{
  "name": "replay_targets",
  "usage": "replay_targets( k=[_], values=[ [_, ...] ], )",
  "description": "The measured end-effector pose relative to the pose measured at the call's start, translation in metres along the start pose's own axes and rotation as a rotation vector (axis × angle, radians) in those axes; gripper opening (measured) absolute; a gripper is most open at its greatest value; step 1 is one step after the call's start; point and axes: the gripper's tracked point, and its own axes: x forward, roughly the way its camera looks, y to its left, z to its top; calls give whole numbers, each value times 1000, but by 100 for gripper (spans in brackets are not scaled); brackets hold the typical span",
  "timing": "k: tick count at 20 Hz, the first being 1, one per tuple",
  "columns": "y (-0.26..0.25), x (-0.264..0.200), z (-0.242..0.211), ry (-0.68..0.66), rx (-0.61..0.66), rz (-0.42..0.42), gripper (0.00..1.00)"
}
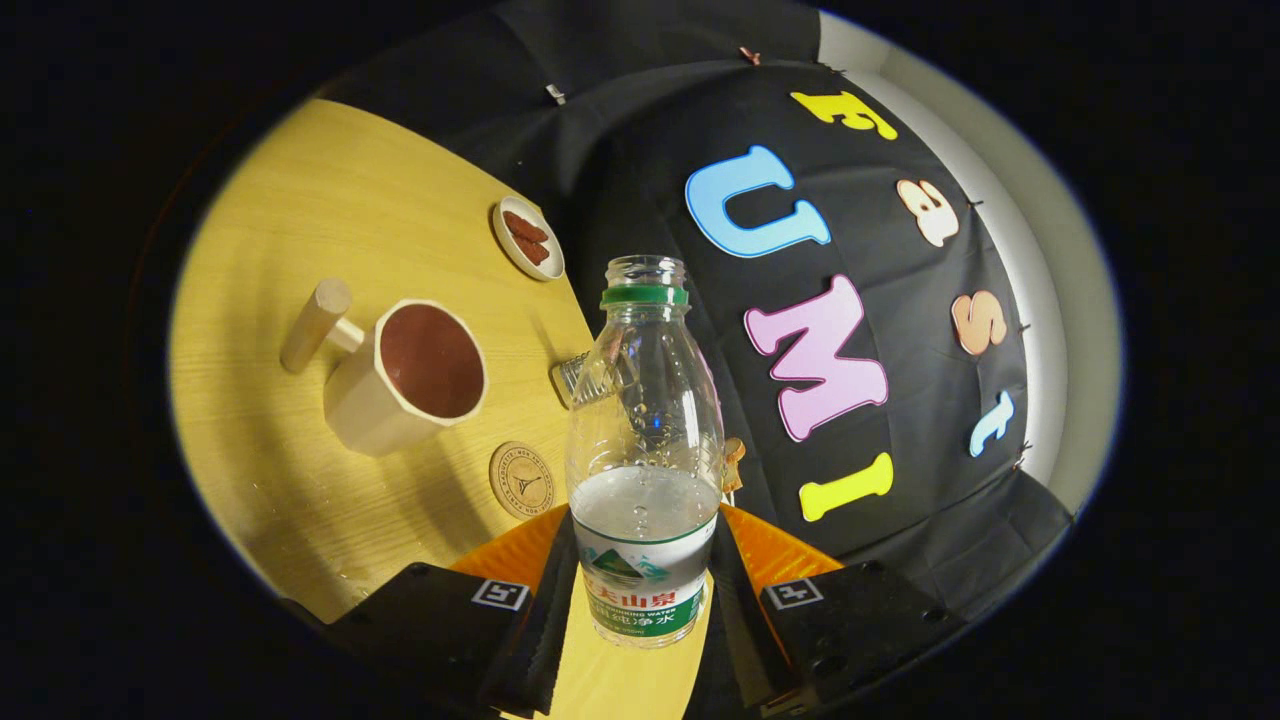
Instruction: Take the bottle from table, then pour the juice into the cup, finally place the bottle on the coaster
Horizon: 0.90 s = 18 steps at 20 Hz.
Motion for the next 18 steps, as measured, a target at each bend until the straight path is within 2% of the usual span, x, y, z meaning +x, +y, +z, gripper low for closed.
replay_targets(
  k=[5,18],
  values=[
    [8,2,-11,6,-117,9,70],
    [29,10,-29,55,-297,84,70]
  ],
)
